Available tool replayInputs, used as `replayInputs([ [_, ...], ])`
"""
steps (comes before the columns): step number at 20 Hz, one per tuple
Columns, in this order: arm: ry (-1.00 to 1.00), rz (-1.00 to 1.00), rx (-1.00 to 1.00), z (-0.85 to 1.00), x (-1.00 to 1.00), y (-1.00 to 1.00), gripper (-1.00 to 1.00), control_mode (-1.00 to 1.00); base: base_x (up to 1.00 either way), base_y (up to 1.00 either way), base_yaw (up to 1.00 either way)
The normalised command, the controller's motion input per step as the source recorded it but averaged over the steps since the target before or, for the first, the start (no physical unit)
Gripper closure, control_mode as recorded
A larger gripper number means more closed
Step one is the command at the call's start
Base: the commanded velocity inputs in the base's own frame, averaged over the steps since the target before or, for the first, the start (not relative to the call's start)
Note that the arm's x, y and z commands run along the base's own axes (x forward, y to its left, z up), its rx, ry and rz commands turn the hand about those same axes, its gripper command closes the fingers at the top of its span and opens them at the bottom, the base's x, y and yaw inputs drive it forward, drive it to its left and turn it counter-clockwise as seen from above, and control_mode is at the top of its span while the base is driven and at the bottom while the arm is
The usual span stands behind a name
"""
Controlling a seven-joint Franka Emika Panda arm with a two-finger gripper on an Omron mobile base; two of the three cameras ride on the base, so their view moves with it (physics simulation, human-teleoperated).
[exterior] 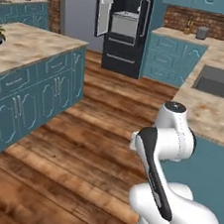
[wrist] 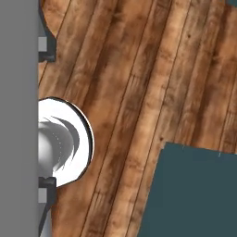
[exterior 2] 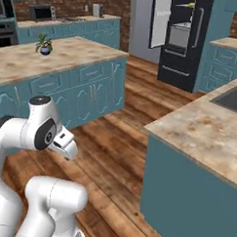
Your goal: Gather the cucumber and corn from the fridge and place them on a tray on the dining counter. Then gather the chicken drumstick and steak from the fridge and place them on the other tray.
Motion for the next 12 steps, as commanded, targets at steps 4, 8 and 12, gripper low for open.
replayInputs([
  [4,0.0,0.0,0.0,0.0,0.0,0.0,-1.0,1.0,1.0,0.98,-0.47],
  [8,0.0,0.0,0.0,0.0,0.0,0.0,-1.0,1.0,1.0,0.99,-0.45],
  [12,0.0,0.0,0.0,0.0,0.0,0.0,-1.0,1.0,1.0,0.96,-0.46],
])
